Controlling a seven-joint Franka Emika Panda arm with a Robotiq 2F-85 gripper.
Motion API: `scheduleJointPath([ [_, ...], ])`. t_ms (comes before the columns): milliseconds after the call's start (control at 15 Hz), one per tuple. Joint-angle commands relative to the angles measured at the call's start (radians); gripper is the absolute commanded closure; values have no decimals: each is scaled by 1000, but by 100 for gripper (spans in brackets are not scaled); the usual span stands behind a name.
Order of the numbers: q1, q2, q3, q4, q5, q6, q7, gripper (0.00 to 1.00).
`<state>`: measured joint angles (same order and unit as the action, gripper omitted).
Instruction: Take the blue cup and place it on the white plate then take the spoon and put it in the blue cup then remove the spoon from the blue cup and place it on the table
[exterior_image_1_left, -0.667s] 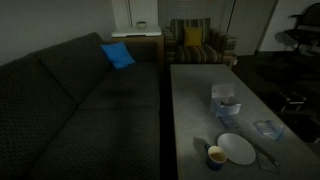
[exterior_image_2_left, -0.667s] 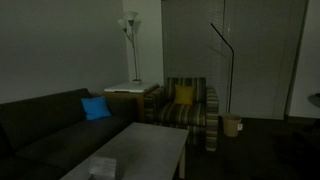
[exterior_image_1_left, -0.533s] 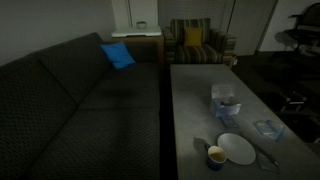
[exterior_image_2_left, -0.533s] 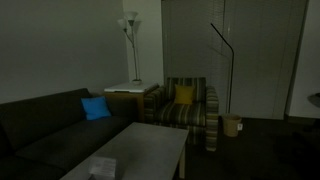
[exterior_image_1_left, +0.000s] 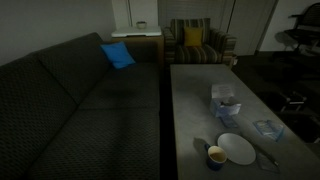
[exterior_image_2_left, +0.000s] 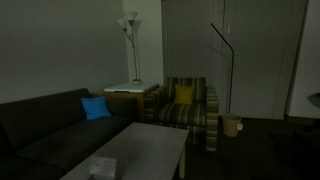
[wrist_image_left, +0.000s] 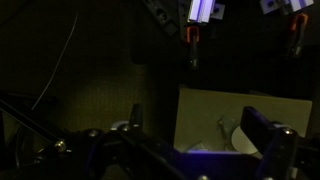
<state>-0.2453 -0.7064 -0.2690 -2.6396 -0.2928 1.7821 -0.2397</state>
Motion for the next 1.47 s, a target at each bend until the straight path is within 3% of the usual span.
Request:
scheduleJointPath([
  [0, 4, 0, -2, 2, -1, -4, 2, 0],
  [800, 7, 11, 13, 7, -37, -9, -15, 0],
  [1400, 188, 224, 80, 110, -103, 20, -189, 0],
])
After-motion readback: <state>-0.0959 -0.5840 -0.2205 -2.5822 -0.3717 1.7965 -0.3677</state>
